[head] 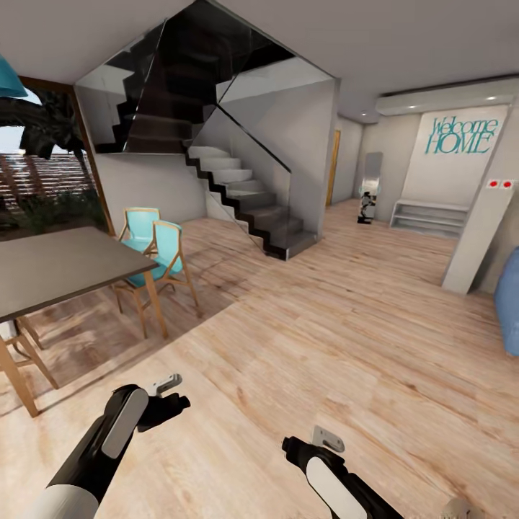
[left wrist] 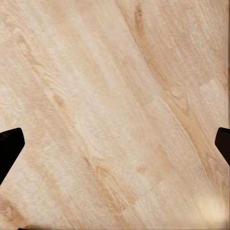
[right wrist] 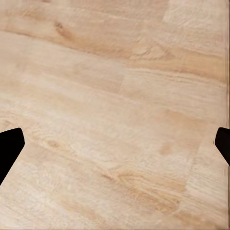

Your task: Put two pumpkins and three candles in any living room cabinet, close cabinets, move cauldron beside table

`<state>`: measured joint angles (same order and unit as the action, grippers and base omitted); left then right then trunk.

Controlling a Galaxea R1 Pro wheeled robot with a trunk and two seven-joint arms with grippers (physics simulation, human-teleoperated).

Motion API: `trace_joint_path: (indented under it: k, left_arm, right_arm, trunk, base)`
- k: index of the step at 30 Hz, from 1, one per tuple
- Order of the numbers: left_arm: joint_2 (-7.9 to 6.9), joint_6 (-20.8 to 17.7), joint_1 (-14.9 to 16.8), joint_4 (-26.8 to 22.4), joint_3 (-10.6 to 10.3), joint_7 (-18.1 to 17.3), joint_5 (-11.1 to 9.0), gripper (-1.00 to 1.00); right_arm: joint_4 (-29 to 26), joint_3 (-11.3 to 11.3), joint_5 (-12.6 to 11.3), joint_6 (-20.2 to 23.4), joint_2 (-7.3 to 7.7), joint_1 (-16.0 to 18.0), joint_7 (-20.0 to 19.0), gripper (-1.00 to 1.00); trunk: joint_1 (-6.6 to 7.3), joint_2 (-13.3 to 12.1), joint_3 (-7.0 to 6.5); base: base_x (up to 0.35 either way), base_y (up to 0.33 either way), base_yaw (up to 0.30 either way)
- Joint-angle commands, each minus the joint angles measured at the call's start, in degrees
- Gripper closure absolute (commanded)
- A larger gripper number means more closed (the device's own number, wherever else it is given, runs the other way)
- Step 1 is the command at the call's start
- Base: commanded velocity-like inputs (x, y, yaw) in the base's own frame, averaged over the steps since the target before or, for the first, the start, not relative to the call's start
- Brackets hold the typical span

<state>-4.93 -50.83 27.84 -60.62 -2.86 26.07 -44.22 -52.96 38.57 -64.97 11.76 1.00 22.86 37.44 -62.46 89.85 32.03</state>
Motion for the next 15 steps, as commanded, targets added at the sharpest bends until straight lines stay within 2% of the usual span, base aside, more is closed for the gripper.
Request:
trace_joint_path:
  k: [1, 6, 10, 15]
  left_arm:
    - [-0.07, -0.1, 0.0, -0.1, -0.4, 0.6, -0.6, -1.00]
    - [-0.12, -0.1, 0.0, -0.1, -1.6, 0.6, -0.6, -1.00]
    - [-0.09, -0.1, 0.0, -0.1, -1.7, 0.6, -0.6, -1.00]
    - [-0.09, -0.1, 0.0, -0.1, -1.9, 0.6, -0.5, -1.00]
  right_arm:
    - [0.0, 0.2, -0.2, 0.2, 0.05, 0.1, 0.4, -1.00]
    - [0.0, 0.2, -0.2, 0.2, 0.05, 0.1, 0.4, -1.00]
    - [0.1, 0.2, -0.2, 0.2, 0.05, 0.1, 0.4, -1.00]
    - [0.1, 0.2, -0.2, 0.2, 0.05, 0.1, 0.4, -1.00]
  trunk:
    - [0.00, 0.0, 0.09]
    - [0.00, 0.0, 0.20]
    - [0.00, 0.0, 0.29]
    - [0.00, 0.0, 0.40]
  base:
    - [0.000, 0.000, -0.261]
    - [0.000, 0.000, -0.262]
    - [0.009, 0.000, -0.264]
    - [0.175, -0.041, -0.265]
